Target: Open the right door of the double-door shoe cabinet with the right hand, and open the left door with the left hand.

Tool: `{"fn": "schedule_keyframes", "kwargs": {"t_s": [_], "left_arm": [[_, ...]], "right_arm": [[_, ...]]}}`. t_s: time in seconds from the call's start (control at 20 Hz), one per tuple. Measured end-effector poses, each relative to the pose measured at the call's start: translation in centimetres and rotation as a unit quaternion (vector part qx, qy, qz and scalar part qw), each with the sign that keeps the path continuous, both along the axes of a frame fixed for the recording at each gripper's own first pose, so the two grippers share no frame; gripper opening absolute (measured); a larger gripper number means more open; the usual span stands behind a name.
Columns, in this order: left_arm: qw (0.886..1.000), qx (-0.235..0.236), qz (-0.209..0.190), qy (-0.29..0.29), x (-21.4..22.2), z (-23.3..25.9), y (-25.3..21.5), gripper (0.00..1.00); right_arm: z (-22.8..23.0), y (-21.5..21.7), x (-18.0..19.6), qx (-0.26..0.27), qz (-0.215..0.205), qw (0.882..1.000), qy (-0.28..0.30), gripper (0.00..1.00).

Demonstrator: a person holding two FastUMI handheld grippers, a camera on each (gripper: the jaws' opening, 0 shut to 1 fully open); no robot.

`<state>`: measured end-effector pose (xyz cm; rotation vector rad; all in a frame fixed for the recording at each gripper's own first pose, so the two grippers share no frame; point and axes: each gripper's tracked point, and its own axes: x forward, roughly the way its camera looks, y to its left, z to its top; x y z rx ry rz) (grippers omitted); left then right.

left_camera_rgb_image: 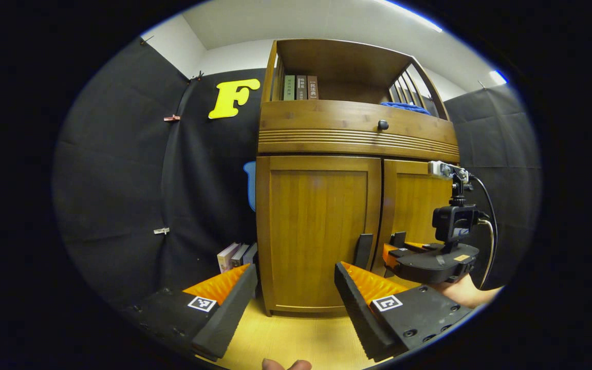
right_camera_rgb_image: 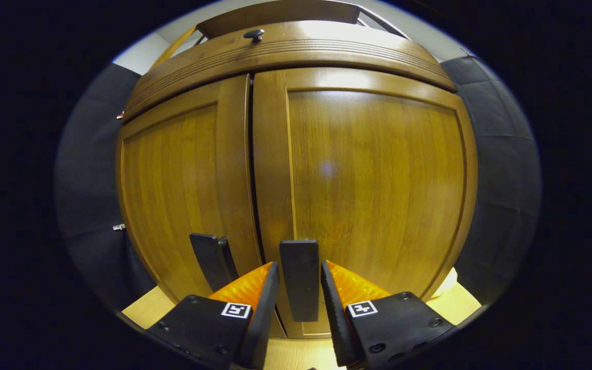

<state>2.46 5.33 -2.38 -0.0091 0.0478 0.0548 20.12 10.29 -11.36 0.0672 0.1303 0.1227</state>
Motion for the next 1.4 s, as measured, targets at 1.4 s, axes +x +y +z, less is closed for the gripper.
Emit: {"fn": "schedule_keyframes", "kwargs": {"t_s": [1.4], "left_arm": [[1.0,-0.001,0.007,-0.003,-3.3,0.5,-2.5,0.92]], "right_arm": [[3.0,-4.1,-4.6,-0.002,0.009,1.0,0.006,0.3]]}}
